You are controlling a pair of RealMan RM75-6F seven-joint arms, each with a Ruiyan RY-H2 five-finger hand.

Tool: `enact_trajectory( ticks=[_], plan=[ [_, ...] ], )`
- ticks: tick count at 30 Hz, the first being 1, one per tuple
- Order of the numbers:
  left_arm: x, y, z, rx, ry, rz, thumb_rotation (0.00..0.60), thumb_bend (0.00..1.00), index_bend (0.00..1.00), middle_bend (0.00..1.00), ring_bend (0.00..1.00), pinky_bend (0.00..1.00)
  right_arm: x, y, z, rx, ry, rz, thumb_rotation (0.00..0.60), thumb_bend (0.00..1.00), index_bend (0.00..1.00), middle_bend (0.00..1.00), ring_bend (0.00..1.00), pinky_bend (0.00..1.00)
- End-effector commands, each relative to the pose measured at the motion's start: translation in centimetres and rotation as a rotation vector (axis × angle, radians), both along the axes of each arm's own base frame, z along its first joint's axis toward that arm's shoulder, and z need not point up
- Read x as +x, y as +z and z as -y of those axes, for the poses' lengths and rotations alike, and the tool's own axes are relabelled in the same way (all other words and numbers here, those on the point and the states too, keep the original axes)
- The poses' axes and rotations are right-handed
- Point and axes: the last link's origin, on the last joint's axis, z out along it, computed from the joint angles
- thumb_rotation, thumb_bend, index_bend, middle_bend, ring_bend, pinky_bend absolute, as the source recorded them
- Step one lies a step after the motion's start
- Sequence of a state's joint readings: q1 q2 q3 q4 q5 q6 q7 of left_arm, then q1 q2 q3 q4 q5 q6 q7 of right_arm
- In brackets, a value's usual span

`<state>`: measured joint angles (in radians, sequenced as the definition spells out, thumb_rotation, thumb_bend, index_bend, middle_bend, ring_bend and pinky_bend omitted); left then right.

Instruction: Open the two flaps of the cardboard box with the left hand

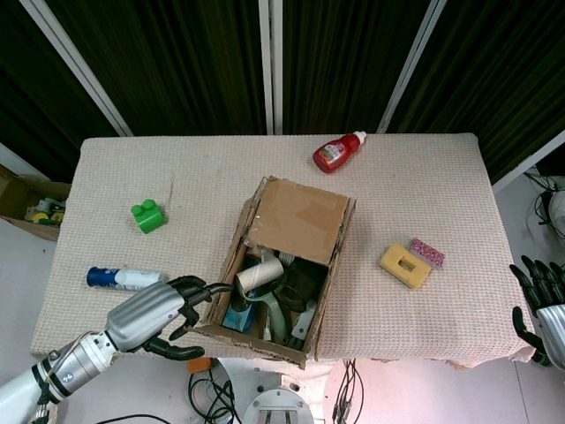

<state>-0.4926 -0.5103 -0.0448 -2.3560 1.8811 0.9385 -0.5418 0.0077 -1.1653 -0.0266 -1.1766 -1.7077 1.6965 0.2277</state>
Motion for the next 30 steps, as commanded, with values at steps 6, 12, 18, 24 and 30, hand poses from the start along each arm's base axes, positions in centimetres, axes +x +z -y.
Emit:
enact_trajectory(
  ticks=[6,12,18,24,30],
  plan=[
    [-1.4,0.4,2.0,-0.028,0.029,-0.026,0.0,0.0,0.09,0.82,0.27,0.18,-0.1,-0.1,-0.4,0.003,0.0,0.0,0.56,0.58,0.0,0.0,0.0,0.0],
    [-1.9,0.6,2.8,-0.025,0.042,-0.031,0.0,0.0,0.09,0.82,0.27,0.18,-0.2,-0.3,-0.6,0.007,0.002,0.002,0.561,0.58,0.0,0.0,0.0,0.0],
    [-1.7,1.0,1.5,0.068,0.041,-0.028,0.0,0.0,0.07,0.48,0.26,0.18,-0.3,-0.3,-0.7,0.006,0.005,0.003,0.56,0.58,0.0,0.0,0.0,0.0],
    [-0.2,-0.5,-1.7,0.329,-0.081,-0.107,0.035,0.0,0.06,0.17,0.15,0.18,-0.2,0.3,-0.9,-0.02,0.013,0.007,0.561,0.58,0.0,0.0,0.0,0.0],
    [2.9,-4.3,-4.2,0.511,-0.222,-0.164,0.191,0.0,0.04,0.06,0.05,0.18,0.0,1.9,-1.0,-0.076,0.016,0.017,0.561,0.58,0.0,0.0,0.0,0.0]
  ],
)
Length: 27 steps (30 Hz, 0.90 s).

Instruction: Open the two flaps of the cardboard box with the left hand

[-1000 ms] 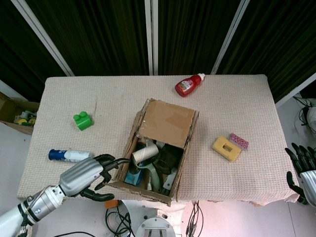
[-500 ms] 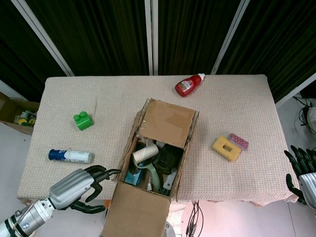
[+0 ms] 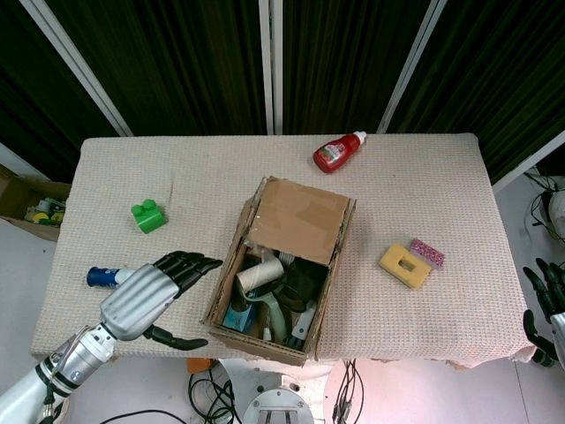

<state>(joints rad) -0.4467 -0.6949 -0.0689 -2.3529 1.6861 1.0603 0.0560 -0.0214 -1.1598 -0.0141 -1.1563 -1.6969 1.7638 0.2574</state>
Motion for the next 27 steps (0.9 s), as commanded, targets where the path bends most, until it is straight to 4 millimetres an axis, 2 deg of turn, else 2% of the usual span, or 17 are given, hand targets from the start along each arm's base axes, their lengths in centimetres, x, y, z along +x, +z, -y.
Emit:
enact_trajectory(
  ticks=[1,6,8,15,20,27],
  plan=[
    [3.7,-4.2,-3.4,0.204,-0.134,-0.041,0.219,0.0,0.04,0.03,0.04,0.18,0.1,0.9,-0.1,-0.026,-0.001,0.006,0.561,0.58,0.0,0.0,0.0,0.0],
    [5.4,-7.5,-5.4,0.313,-0.245,-0.141,0.393,0.0,0.02,0.0,0.03,0.17,0.0,2.0,-0.3,-0.056,-0.008,0.007,0.56,0.58,0.0,0.0,0.0,0.0],
    [5.8,-8.9,-6.4,0.338,-0.26,-0.168,0.443,0.0,0.02,0.0,0.03,0.17,-0.1,2.4,-0.4,-0.065,-0.014,0.009,0.559,0.58,0.0,0.0,0.0,0.0],
    [7.3,-12.8,-9.4,0.396,-0.277,-0.206,0.497,0.0,0.01,0.0,0.03,0.17,-0.7,2.9,-0.6,-0.079,-0.038,0.018,0.562,0.58,0.0,0.0,0.0,0.0],
    [7.9,-14.7,-10.7,0.413,-0.277,-0.239,0.586,0.0,0.01,0.0,0.03,0.17,-1.0,2.9,-0.6,-0.077,-0.043,0.02,0.56,0.58,0.0,0.0,0.0,0.0],
    [7.4,-16.4,-11.8,0.408,-0.263,-0.279,0.599,0.0,0.01,0.0,0.03,0.17,-1.3,3.1,-0.6,-0.079,-0.051,0.024,0.559,0.58,0.0,0.0,0.0,0.0]
  ],
)
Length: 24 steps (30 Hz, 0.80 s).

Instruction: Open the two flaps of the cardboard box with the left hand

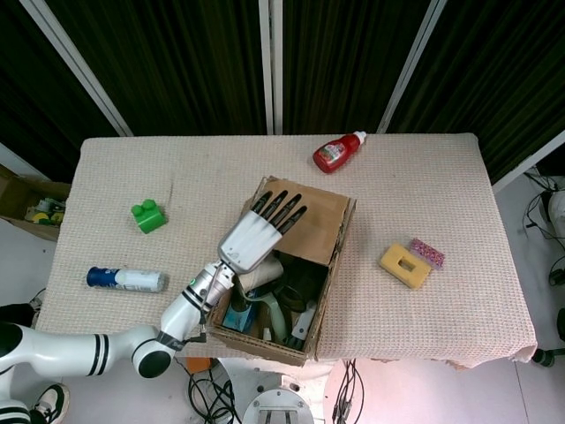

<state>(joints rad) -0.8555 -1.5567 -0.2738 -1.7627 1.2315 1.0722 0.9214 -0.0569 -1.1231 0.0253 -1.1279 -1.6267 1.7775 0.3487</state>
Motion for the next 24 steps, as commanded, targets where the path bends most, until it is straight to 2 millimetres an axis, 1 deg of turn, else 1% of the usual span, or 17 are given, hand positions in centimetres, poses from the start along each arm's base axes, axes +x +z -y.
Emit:
enact_trajectory(
  ticks=[1,4,13,16,19,21,24],
  plan=[
    [-0.2,-0.9,-0.4,-0.007,0.01,-0.015,0.599,0.0,0.01,0.0,0.03,0.17,-0.1,0.0,0.0,0.002,-0.004,0.003,0.559,0.58,0.0,0.0,0.0,0.0],
    [-0.1,-1.4,-0.7,-0.012,0.012,-0.015,0.599,0.0,0.01,0.0,0.03,0.17,-0.2,0.0,-0.1,0.001,-0.006,0.002,0.559,0.58,0.0,0.0,0.0,0.0],
    [0.6,-1.4,-1.5,0.004,-0.003,0.03,0.6,0.01,0.01,0.0,0.03,0.17,-0.5,0.0,-0.1,0.001,-0.013,0.008,0.559,0.58,0.0,0.0,0.0,0.0],
    [0.6,-1.6,-1.7,0.006,-0.003,0.04,0.6,0.06,0.01,0.0,0.03,0.17,-0.7,-0.1,-0.1,0.003,-0.017,0.01,0.56,0.58,0.0,0.0,0.0,0.0],
    [1.1,-1.3,-1.9,0.014,-0.005,0.072,0.6,0.13,0.01,0.0,0.03,0.17,-0.8,0.1,-0.1,0.0,-0.021,0.011,0.561,0.58,0.0,0.0,0.0,0.0],
    [1.7,-0.8,-2.2,0.036,-0.027,0.083,0.6,0.18,0.01,0.0,0.03,0.17,-0.9,0.2,-0.1,-0.002,-0.022,0.01,0.561,0.58,0.0,0.0,0.0,0.0],
    [2.7,0.3,-2.9,0.076,-0.06,0.095,0.6,0.22,0.01,0.0,0.03,0.17,-0.9,0.4,-0.2,-0.004,-0.022,0.006,0.56,0.58,0.0,0.0,0.0,0.0]
  ],
)
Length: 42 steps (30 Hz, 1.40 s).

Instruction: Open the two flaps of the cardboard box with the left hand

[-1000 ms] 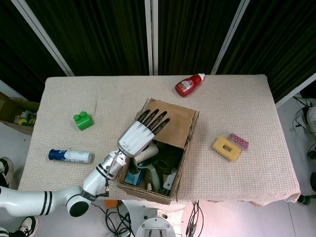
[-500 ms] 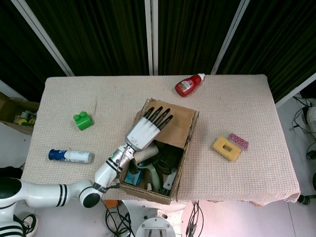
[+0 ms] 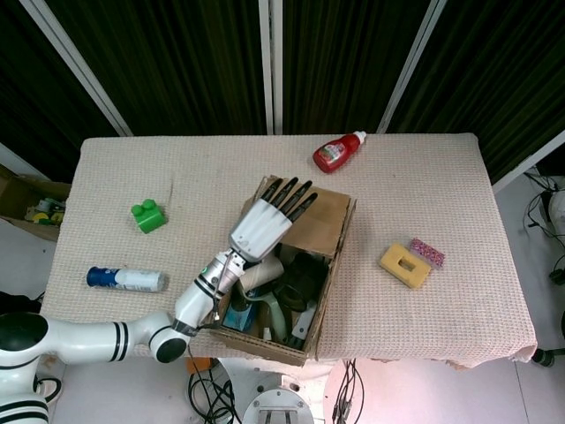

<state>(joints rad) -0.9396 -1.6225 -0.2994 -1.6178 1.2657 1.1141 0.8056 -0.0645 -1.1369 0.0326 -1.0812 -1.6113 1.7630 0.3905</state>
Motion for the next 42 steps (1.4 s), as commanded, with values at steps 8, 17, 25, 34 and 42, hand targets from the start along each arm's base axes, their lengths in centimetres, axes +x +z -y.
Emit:
enact_trajectory(
  ticks=[8,17,25,34,42],
  plan=[
    [5.2,3.1,-4.4,0.113,-0.015,0.132,0.6,0.19,0.01,0.0,0.03,0.17,0.3,0.8,-0.1,-0.024,0.005,0.0,0.56,0.58,0.0,0.0,0.0,0.0],
    [9.4,2.5,-8.8,0.178,0.025,0.204,0.6,0.18,0.01,0.0,0.03,0.17,0.2,0.8,0.2,-0.014,-0.009,0.013,0.56,0.58,0.0,0.0,0.0,0.0],
    [10.6,-1.3,-11.9,0.209,0.051,0.112,0.6,0.13,0.01,0.0,0.03,0.17,0.1,1.1,0.6,-0.027,-0.01,0.036,0.56,0.58,0.0,0.0,0.0,0.0],
    [10.2,-3.1,-13.7,0.224,0.095,0.1,0.6,0.11,0.01,0.0,0.03,0.17,-0.8,1.6,1.3,-0.032,-0.043,0.05,0.561,0.58,0.0,0.0,0.0,0.0],
    [4.2,0.5,-10.5,0.141,0.12,0.085,0.319,0.1,0.02,0.03,0.03,0.17,-0.8,1.2,1.9,-0.014,-0.035,0.041,0.559,0.58,0.0,0.0,0.0,0.0]
  ],
)
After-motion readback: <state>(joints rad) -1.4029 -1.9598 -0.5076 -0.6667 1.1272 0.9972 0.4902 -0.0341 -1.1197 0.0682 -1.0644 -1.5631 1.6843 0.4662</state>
